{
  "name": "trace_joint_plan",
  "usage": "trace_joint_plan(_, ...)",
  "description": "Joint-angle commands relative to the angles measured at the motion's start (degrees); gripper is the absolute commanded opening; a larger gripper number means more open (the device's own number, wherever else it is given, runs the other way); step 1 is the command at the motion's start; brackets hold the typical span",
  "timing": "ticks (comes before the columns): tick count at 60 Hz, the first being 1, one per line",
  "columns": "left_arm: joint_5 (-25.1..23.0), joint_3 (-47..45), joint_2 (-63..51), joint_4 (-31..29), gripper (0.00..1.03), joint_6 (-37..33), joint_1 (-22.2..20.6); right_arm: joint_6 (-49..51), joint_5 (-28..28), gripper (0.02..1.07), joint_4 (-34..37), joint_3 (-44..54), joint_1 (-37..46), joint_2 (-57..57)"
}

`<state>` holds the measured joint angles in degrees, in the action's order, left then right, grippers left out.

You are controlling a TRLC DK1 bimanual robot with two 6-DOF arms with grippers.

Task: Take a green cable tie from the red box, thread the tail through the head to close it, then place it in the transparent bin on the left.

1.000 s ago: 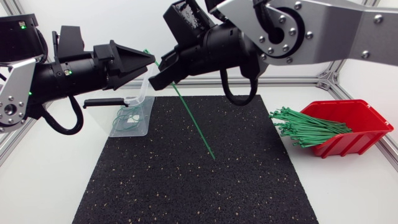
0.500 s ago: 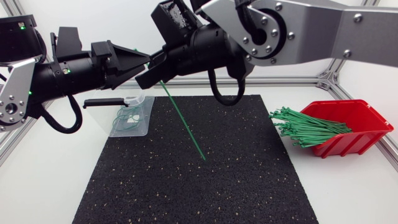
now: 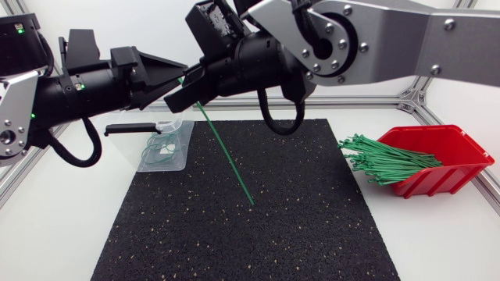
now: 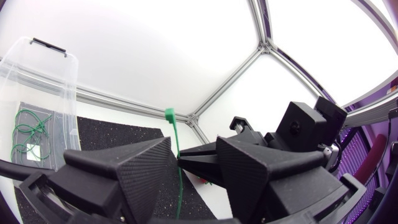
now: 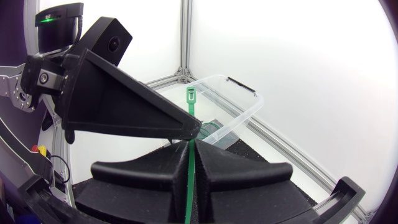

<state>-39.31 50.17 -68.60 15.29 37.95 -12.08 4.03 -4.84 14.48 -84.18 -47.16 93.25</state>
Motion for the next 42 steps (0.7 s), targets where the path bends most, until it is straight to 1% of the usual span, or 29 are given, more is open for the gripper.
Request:
trace_joint_plan(1,0.3,-0.3,0.7,0.3,0.47,1.9,-0.4,-1.6,0.2,0.08,-1.0,1.3,-0.3,-1.1)
trace_joint_plan(6,0.3,-0.3,0.8,0.3,0.46,1.9,-0.3,-1.6,0.2,0.08,-1.2,1.3,-0.4,-1.1)
trace_joint_plan(9,0.3,-0.4,0.8,0.3,0.42,1.9,-0.1,-1.6,0.2,0.08,-1.4,1.3,-0.4,-1.1)
trace_joint_plan(28,0.5,-0.6,1.2,0.4,0.42,1.9,0.2,-1.7,0.2,0.08,-1.8,1.9,-0.3,-0.7)
trace_joint_plan(31,0.6,-0.6,1.3,0.5,0.38,1.9,0.2,-1.7,0.1,0.08,-1.9,2.0,-0.3,-0.7)
trace_joint_plan(35,1.1,-0.6,1.4,0.5,0.37,1.9,0.2,-1.7,0.1,0.08,-2.2,2.1,-0.2,-0.7)
trace_joint_plan(40,1.3,-0.6,1.4,0.6,0.33,1.9,0.2,-1.7,0.1,0.08,-2.2,2.2,-0.2,-0.9)
trace_joint_plan(42,1.4,-0.6,1.4,0.6,0.33,1.9,0.3,-1.7,0.1,0.08,-2.3,2.4,-0.2,-1.0)
